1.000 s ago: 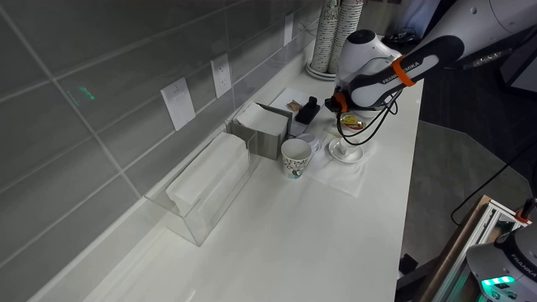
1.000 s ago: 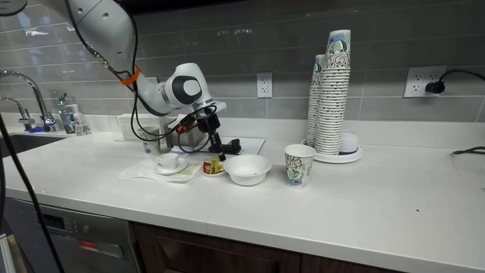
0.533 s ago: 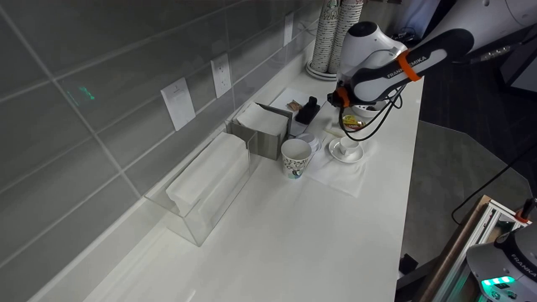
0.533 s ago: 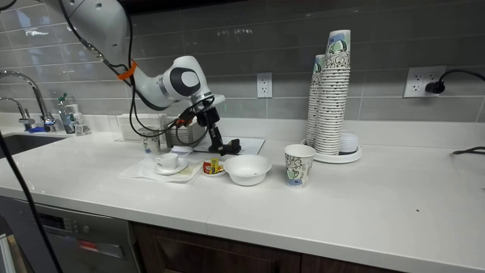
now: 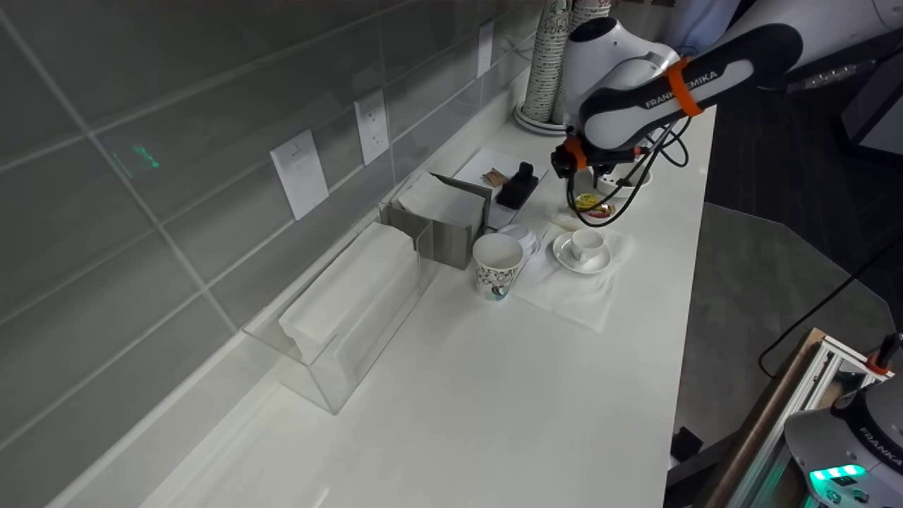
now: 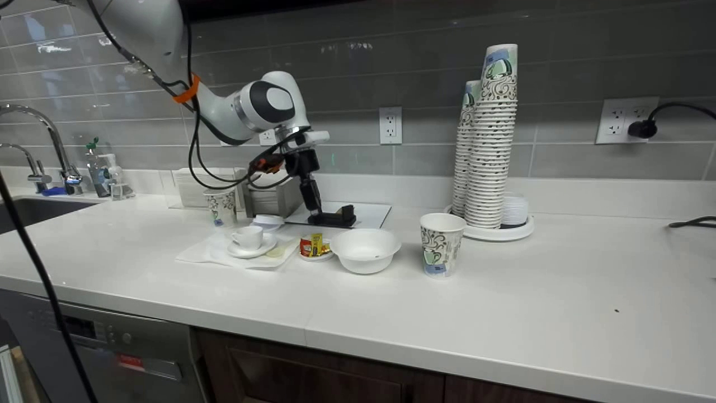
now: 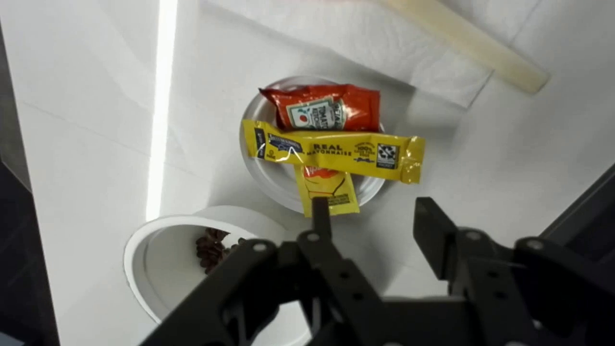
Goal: Pick the brown condiment packet from the small white plate in the middle and put it on the white tray, pick the yellow condiment packet from the small white plate in the middle and put it on the white tray, pick the red condiment packet from the small white plate and put it on the white tray
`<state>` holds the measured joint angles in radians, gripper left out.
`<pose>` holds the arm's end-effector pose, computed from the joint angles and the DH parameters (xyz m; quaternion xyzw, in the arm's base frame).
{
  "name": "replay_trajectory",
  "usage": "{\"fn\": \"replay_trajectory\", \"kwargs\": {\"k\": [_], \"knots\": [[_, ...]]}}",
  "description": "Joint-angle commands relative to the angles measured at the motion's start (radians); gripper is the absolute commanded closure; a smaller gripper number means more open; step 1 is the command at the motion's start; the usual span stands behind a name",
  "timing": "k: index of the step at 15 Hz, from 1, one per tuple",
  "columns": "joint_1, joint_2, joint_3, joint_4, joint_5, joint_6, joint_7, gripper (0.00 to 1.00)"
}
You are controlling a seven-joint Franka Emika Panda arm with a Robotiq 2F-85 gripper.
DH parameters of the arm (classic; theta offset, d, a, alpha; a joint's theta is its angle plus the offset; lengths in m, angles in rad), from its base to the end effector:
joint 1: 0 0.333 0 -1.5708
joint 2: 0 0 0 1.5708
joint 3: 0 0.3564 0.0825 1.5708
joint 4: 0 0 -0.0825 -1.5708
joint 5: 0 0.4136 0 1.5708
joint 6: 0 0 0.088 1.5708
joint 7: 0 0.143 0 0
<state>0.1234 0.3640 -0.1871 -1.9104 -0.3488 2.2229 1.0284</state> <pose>0.6538 -0.0572 0.2927 0.8955 -0.4114 0.0558 0.1606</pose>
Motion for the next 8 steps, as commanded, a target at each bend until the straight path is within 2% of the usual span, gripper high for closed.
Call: {"fn": "replay_trajectory", "kwargs": {"k": [1, 4, 6, 7, 8], "knots": [[-0.018, 0.060, 0.033, 0.102, 0.041, -0.119, -0.011, 0.20], [-0.022, 0.107, 0.043, 0.154, 0.056, -0.175, -0.010, 0.17], [-0.021, 0.141, 0.043, 0.178, 0.057, -0.173, -0.004, 0.26], [-0.021, 0.157, 0.043, 0.189, 0.059, -0.177, -0.006, 0.27], [-0.020, 0.172, 0.042, 0.199, 0.059, -0.180, -0.005, 0.34]]}}
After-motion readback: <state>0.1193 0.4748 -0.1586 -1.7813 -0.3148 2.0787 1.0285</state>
